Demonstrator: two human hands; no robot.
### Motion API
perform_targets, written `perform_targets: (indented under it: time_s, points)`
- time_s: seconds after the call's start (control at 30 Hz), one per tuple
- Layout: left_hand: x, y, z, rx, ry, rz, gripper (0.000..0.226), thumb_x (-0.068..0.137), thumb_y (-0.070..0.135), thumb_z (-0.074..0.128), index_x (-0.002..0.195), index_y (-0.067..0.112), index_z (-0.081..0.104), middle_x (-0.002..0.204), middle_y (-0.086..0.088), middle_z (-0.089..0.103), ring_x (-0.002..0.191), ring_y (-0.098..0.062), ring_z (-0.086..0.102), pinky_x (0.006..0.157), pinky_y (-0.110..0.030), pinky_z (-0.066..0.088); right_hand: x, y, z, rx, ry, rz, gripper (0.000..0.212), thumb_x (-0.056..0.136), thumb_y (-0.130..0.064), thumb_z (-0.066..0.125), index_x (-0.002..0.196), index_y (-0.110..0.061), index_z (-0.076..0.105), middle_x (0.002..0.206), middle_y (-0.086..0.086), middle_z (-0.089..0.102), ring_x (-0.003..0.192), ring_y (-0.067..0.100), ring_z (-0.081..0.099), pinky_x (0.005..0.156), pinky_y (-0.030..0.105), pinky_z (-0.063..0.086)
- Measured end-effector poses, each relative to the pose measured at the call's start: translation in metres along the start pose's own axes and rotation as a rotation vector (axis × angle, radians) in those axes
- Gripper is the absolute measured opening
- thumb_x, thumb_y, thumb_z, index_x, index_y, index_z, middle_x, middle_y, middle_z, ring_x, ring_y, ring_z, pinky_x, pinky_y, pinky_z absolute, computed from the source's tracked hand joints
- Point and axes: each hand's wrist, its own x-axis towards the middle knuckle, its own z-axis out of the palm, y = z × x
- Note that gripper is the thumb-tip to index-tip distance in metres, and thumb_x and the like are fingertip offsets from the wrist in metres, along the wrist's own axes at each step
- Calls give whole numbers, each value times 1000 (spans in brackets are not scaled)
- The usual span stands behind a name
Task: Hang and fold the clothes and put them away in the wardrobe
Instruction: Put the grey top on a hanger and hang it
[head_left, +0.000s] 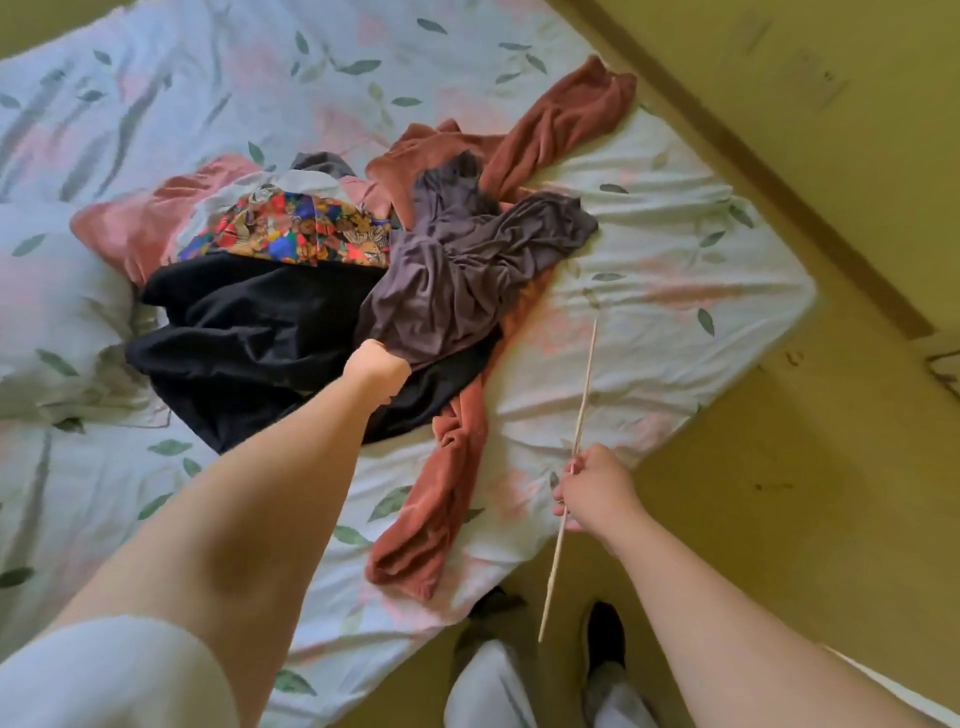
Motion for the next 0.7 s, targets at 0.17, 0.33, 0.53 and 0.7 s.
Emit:
perform_targets:
  time_s: [0.17,0.33,0.53,0.7]
  points:
    - [60,-6,17,-480,103,-200,44,89,19,73,125,3,55,107,-9,61,80,-22,70,64,-32,60,23,22,18,-2,-15,-4,3,89,-10,56,86,-8,54,85,17,70,75,30,74,66,52,63]
    - [94,-7,30,-674,40,-200,78,89,16,74,153,6,31,130,-10,59,94,-25,72,78,-37,62,32,44,26,13,-46,-10,5,91,-10,55,92,-5,57,89,18,69,74,27,74,64,47,63]
    - [110,-11,36,-649,34,-167,66,95,28,70,152,22,39,124,-5,63,82,-16,69,65,-30,57,37,53,24,-2,-88,-23,7,91,-10,56,95,-5,57,90,18,69,78,28,73,60,39,61]
    - [104,-16,33,-352,113,-51,37,92,31,71,124,14,65,111,-8,70,94,-26,68,82,-37,58,32,50,13,-40,-80,-37,6,90,-12,56,92,-6,58,85,13,69,77,26,73,53,32,60]
